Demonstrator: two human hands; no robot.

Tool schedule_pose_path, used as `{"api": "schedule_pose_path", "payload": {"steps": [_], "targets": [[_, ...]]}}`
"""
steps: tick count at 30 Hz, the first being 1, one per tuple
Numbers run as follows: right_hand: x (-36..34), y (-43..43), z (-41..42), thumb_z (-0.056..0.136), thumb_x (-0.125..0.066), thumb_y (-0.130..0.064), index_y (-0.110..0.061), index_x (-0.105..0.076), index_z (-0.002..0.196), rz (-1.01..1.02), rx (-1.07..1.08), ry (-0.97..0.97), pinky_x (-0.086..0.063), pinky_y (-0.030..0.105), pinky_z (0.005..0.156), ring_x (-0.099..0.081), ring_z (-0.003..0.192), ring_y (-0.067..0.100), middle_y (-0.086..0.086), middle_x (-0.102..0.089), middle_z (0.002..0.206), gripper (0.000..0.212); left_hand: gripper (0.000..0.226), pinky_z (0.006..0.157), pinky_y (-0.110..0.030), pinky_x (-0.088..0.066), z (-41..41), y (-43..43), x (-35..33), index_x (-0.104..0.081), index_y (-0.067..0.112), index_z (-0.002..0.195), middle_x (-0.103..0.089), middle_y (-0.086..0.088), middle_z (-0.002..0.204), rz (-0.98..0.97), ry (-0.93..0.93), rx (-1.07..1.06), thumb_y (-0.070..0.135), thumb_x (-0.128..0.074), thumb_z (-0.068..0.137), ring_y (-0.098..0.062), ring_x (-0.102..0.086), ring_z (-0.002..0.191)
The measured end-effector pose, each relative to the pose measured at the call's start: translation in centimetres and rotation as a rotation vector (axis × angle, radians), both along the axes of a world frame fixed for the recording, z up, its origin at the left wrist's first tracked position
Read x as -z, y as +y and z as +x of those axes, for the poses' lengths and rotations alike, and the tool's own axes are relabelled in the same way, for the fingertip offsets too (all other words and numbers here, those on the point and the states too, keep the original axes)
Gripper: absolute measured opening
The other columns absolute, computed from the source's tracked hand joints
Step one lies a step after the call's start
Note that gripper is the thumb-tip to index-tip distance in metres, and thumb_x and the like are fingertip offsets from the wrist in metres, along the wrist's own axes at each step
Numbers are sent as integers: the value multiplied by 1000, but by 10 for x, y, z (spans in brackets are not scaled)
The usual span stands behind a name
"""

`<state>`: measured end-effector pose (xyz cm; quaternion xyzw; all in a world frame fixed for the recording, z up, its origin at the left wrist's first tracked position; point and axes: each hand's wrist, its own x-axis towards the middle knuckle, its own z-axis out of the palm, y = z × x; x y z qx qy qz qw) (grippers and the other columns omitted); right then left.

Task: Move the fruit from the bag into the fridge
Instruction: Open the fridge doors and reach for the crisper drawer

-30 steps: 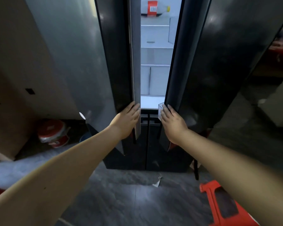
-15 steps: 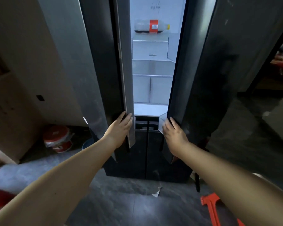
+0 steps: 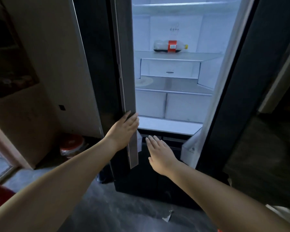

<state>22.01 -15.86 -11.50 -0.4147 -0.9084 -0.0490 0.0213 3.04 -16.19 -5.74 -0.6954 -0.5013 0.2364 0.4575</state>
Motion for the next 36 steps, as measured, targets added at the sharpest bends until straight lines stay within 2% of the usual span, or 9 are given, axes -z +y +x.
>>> {"api": "schedule_pose_path", "payload": {"steps": [4,9,12,17,22,27,32,36], "targets": [[2,1,-42,100,-33,-30,-1,4,148,-50,-79,48,-2,35,119,4,146,25,10,5,158,67,61,108,-54,16,-26,-22,3,-3,3,148,-2,-13,158,7,-8,35,32,-22,98,-36,11,143],[20,-2,-77,99,-33,-27,-11,8,149,-87,-139,-17,-2,36,118,10,145,22,5,11,158,67,61,112,-54,13,-93,-60,6,-12,7,148,-10,-11,158,-3,-24,97,29,-29,94,-32,9,143],[26,-8,-102,97,-38,-30,-15,6,150,-118,-193,-55,-3,37,117,11,145,21,3,10,159,70,62,116,-52,-1,-137,-84,10,-20,7,147,-17,-12,156,-7,-80,99,26,-34,90,-31,-2,145],[32,-20,-167,96,-36,-21,-19,4,151,-150,-318,-107,-3,37,117,12,145,20,4,11,158,68,61,115,-50,-10,-207,-122,18,-17,8,148,-8,-12,157,-10,-138,48,22,-29,89,-32,2,145],[37,-35,-244,95,-37,-18,-18,4,151,-222,-320,-136,1,36,117,11,145,22,8,9,159,69,65,115,-50,-4,-269,-149,20,-15,11,149,2,-13,157,13,-190,-133,24,-34,88,-32,7,144],[38,-41,-315,91,-41,-17,-18,0,151,-215,-365,-112,4,36,116,5,146,25,7,2,159,73,70,112,-52,8,-320,-156,32,5,12,149,24,-16,152,11,-252,-355,35,-33,94,-35,26,138],[42,-28,-382,86,-40,-10,-10,-6,150,-215,-413,-94,-3,39,117,-2,145,27,8,-6,159,73,66,114,-50,3,-359,-143,53,-1,15,150,13,-12,157,-113,-448,-511,37,-31,96,-31,15,143],[43,-11,-423,87,-40,-9,-10,-2,151,-298,-394,-81,-2,37,118,1,146,21,5,-1,159,74,68,117,-40,0,-373,-124,79,0,12,150,8,-6,158,-218,-817,-592,33,-33,95,-22,13,144]]}}
